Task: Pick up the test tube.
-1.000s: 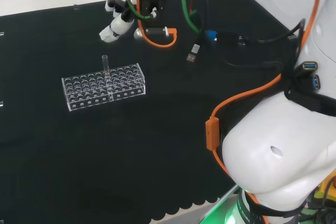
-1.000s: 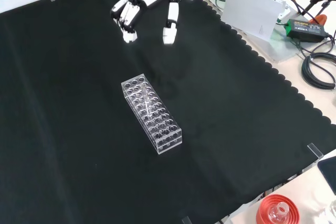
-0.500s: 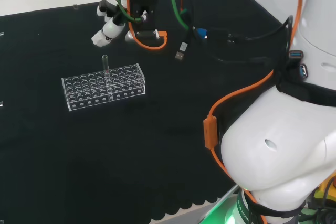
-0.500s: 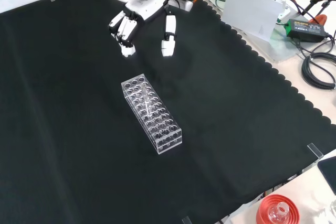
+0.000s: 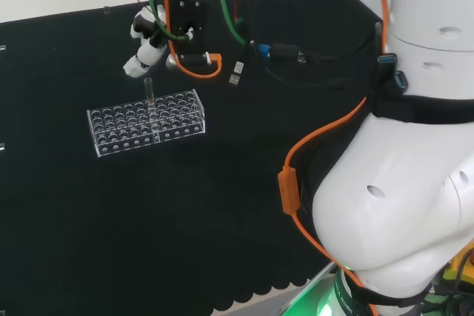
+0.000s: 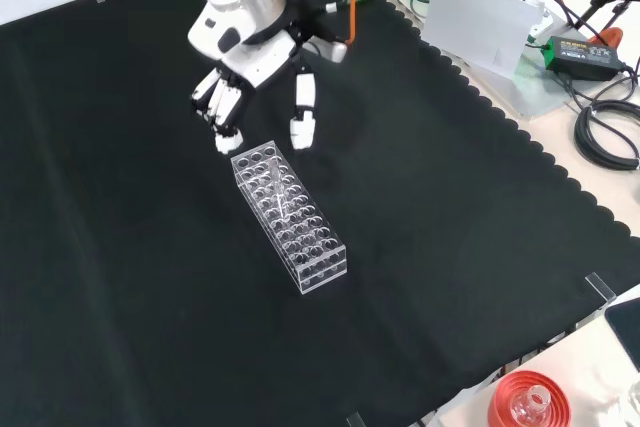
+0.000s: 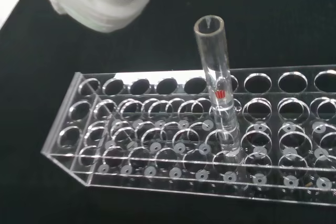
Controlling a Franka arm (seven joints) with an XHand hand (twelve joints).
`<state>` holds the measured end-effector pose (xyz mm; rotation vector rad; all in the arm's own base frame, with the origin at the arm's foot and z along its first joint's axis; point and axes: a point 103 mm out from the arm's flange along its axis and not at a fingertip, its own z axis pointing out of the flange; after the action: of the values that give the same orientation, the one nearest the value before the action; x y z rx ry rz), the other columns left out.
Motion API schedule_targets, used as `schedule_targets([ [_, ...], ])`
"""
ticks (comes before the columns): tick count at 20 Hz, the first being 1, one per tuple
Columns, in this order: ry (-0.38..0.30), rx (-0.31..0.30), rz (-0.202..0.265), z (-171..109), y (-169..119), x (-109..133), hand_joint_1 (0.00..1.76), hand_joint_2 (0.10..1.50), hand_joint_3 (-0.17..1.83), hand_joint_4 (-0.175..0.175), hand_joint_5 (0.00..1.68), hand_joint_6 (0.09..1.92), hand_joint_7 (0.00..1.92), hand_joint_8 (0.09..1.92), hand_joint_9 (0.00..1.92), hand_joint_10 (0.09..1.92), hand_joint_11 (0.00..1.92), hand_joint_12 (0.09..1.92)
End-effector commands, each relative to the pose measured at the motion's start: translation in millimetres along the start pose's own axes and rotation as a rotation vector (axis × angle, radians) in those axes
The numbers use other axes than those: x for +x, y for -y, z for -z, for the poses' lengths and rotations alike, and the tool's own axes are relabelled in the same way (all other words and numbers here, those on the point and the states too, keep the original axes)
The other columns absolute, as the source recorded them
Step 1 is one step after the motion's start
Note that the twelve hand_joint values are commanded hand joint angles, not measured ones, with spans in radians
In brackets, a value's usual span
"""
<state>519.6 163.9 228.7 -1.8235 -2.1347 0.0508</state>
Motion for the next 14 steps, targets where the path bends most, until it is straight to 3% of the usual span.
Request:
schedule_targets([
  [1, 0.027, 0.019, -0.024, -15, -17, -11, 0.96, 0.7, 0.59, -0.087, 0.34, 0.7, 0.61, 0.81, 0.49, 0.89, 0.06, 1.58],
  [14, 0.0, 0.058, -0.041, -36, -5, -26, 1.0, 0.69, 0.62, -0.089, 0.41, 0.82, 0.71, 0.8, 0.54, 0.88, 0.08, 1.58],
])
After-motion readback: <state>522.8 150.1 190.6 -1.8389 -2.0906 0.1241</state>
